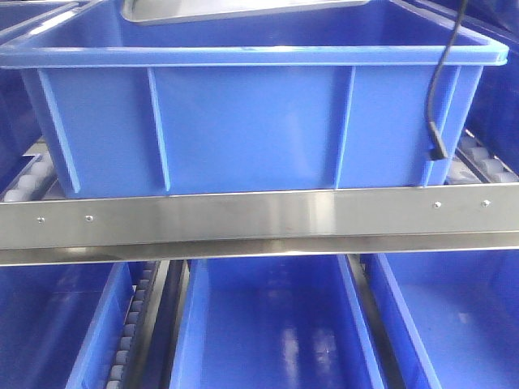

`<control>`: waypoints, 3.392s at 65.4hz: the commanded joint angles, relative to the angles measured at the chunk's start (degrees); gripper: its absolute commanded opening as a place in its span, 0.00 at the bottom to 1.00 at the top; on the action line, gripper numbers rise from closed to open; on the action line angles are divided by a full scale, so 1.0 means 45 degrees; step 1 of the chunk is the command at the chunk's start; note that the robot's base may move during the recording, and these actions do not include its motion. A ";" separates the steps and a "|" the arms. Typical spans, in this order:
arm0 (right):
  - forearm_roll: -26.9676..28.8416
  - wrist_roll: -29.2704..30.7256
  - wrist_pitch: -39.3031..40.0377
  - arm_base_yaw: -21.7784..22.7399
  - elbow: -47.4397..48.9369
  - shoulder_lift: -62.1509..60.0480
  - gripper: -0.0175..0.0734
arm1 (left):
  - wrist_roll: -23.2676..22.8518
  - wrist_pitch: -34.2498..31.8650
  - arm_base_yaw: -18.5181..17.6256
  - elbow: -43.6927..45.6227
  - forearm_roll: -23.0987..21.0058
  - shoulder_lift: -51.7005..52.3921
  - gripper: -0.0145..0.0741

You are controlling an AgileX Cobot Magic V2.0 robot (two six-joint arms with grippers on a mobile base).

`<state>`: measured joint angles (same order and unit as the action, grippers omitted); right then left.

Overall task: Grab silver tray and place in blue box
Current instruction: 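Lower the tray into the blue bin with both grippers, then open both grippers and lift them out of the bin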

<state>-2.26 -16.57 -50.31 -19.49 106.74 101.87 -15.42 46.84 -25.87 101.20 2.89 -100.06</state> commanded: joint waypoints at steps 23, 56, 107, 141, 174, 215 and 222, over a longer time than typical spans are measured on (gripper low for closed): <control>0.1687 0.0209 0.2565 0.0070 0.0864 0.0762 0.27 | 0.0148 -0.3428 -0.0002 0.0635 -0.1429 -0.0577 0.16; 0.1687 0.0209 0.2682 0.0109 0.0864 0.0762 0.27 | 0.0148 -0.3260 -0.0002 0.0635 -0.1429 -0.0684 0.16; 0.1317 0.0209 0.2424 0.0350 0.0864 0.0762 0.56 | 0.0148 -0.3245 0.0190 0.0635 -0.0642 -0.0684 0.77; 0.1358 0.0209 0.2297 0.1253 0.0864 0.0762 0.45 | 0.0148 -0.3228 0.0774 0.0635 -0.0764 -0.0684 0.21; 0.1358 0.1382 0.4015 0.1175 -0.0490 -0.0972 0.25 | 0.0148 -0.4815 0.1070 -0.0878 -0.1919 0.1278 0.16; 0.1358 0.3487 1.2741 0.0182 -1.3787 -1.0348 0.25 | 0.0148 -1.0942 0.0728 -1.3072 0.0999 1.1187 0.16; 0.1358 0.3487 1.2743 0.0182 -1.5231 -1.2070 0.25 | 0.0148 -1.0942 0.0728 -1.4706 0.0999 1.3096 0.16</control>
<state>3.53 -1.67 1.15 -18.67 39.72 52.67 -14.73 2.91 -22.15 37.05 7.02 -46.27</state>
